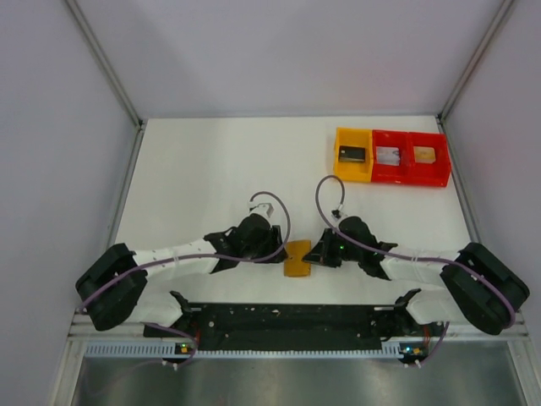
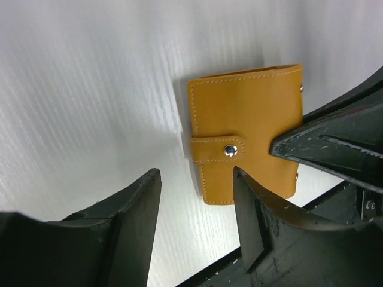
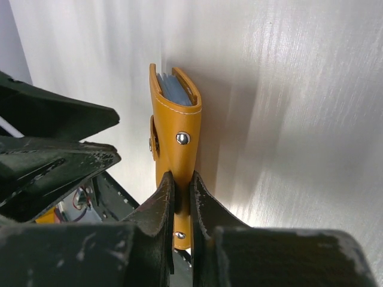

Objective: Take the credit cards out of the card holder
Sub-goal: Open the card holder at the center of the board.

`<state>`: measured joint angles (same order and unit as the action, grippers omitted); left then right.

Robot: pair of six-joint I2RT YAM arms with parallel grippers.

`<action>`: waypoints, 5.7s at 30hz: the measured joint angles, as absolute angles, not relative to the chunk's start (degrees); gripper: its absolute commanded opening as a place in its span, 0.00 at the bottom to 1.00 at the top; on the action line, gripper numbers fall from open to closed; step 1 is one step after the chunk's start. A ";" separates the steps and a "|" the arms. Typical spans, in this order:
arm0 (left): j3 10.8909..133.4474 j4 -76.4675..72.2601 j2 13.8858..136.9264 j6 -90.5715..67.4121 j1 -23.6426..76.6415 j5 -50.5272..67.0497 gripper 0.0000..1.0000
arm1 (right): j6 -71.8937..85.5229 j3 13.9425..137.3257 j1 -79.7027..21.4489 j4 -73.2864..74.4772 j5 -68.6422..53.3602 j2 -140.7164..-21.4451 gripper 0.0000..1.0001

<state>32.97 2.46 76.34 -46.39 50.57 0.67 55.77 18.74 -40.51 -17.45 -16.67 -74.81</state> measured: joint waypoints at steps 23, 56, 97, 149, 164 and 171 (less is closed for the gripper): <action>43.88 7.77 87.68 -43.75 56.58 -5.17 0.51 | 53.21 22.65 -43.44 -7.46 -10.46 -72.38 0.00; 49.78 12.23 90.67 -42.44 59.72 -9.85 0.44 | 52.51 23.05 -43.46 -5.78 -9.28 -71.64 0.00; 49.08 24.86 89.19 -41.95 58.39 -24.69 0.23 | 52.10 23.03 -43.77 -3.14 -6.13 -68.97 0.00; 48.58 13.26 90.28 -41.91 56.97 -14.24 0.17 | 51.51 23.03 -43.77 -3.44 -6.31 -69.06 0.00; 39.55 6.04 84.49 -45.10 50.83 -7.57 0.00 | 46.70 27.42 -43.29 -4.58 -7.51 -74.52 0.27; 34.81 4.62 76.93 -46.72 48.40 -5.80 0.00 | 37.39 37.65 -41.67 5.37 0.03 -79.68 0.87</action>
